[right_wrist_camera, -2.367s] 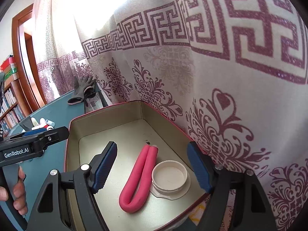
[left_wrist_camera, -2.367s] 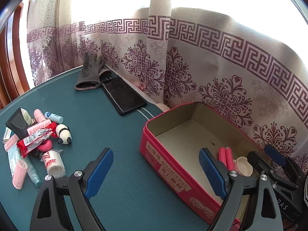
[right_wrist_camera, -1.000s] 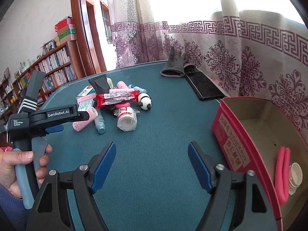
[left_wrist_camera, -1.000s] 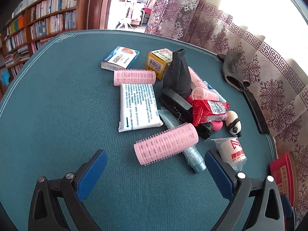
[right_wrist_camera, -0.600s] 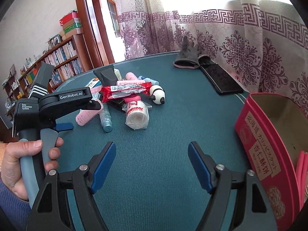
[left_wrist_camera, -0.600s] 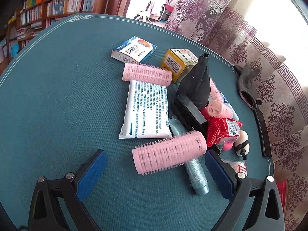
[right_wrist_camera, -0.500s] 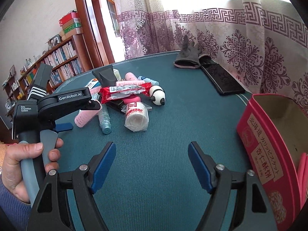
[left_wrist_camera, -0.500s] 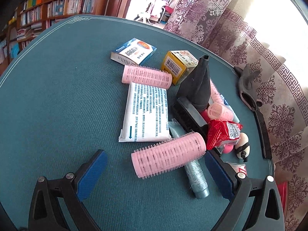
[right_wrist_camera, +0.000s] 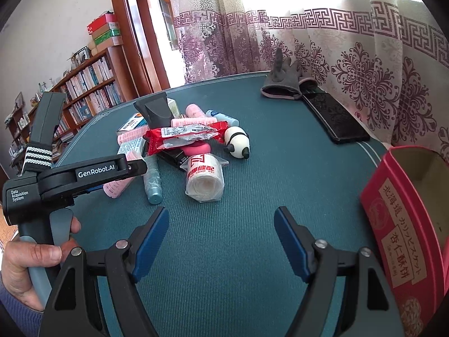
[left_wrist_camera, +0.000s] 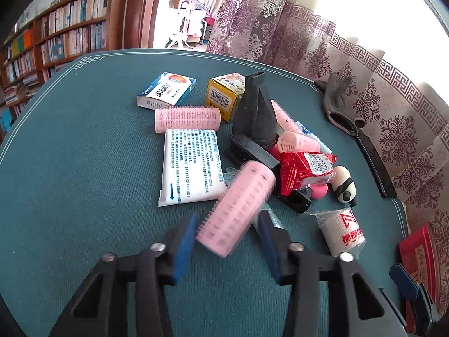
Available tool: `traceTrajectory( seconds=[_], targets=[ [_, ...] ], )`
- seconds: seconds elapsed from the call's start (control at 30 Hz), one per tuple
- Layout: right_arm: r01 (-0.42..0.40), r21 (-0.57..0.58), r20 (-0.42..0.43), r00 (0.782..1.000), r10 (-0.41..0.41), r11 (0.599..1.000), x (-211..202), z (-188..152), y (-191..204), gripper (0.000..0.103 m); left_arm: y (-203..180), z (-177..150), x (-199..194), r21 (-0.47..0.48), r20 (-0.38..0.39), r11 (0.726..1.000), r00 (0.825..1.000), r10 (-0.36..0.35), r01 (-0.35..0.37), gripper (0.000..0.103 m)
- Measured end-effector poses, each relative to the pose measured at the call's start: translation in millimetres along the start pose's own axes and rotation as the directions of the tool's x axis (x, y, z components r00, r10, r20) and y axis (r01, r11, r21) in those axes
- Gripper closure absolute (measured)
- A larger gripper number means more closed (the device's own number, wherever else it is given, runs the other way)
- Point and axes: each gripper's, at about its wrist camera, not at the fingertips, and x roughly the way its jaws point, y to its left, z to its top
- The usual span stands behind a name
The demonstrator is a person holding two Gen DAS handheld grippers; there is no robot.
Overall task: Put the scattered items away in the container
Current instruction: 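Grasp the pink velcro curler with left while right grasps white tape roll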
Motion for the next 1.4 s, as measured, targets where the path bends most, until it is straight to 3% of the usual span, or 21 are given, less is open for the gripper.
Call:
traceTrajectory(
  seconds=[0.2, 0.33, 0.5, 0.57, 0.63, 0.73, 0.9, 1.2, 1.27, 1.4],
  targets=[
    [-0.006, -0.002, -0.012, 1.000, 0.006, 1.000, 14, 11, 1, 0.023, 8, -8, -4, -0.003, -0.005, 1.000, 1.000, -0.020, 0.020, 0.066],
    [-0.008, 0.001, -0.009, 1.000, 0.008, 1.000, 21, 19, 2, 0.023, 11, -9, -6, -0.022, 0.014, 1.000, 1.000, -0.002, 0.002, 0.036],
    [-0.009, 0.004, -0.014, 1.000, 0.009, 1.000, 27, 20, 2, 0.023, 7, -3, -1, 0.011, 0.024, 1.000, 1.000, -0.017, 0.017, 0.036],
    [-0.013, 0.004, -0.018, 1.000, 0.013, 1.000, 29, 20, 3, 0.023, 1, 0, 6, 0.044, 0.019, 0.999, 1.000, -0.023, 0.022, 0.037],
    [-0.017, 0.004, -0.020, 1.000, 0.017, 1.000, 32, 21, 3, 0.023, -3, 1, 15, 0.066, -0.007, 0.997, 0.999, -0.037, 0.037, 0.064],
    [-0.027, -0.005, -0.016, 1.000, 0.026, 1.000, 34, 23, 5, 0.023, -4, 0, 13, 0.076, -0.002, 0.996, 0.999, -0.053, 0.053, 0.071],
    [-0.039, -0.015, -0.034, 0.999, 0.038, 0.999, 46, 29, 8, 0.024, -4, -6, 2, 0.079, -0.002, 0.994, 0.997, -0.072, 0.071, 0.072],
    [-0.053, -0.009, -0.101, 0.994, 0.051, 0.999, 69, 31, 9, 0.053, -2, -5, -21, 0.085, 0.025, 0.992, 0.995, -0.094, 0.092, 0.072],
    [-0.055, 0.001, -0.110, 0.992, 0.054, 0.999, 72, 30, 7, 0.063, -2, -6, -21, 0.087, 0.020, 0.992, 0.995, -0.094, 0.092, 0.072],
    [-0.050, -0.004, -0.074, 0.996, 0.050, 0.999, 59, 29, 7, 0.064, -4, -10, -25, 0.094, 0.018, 0.991, 0.995, -0.096, 0.094, 0.072]
  ],
)
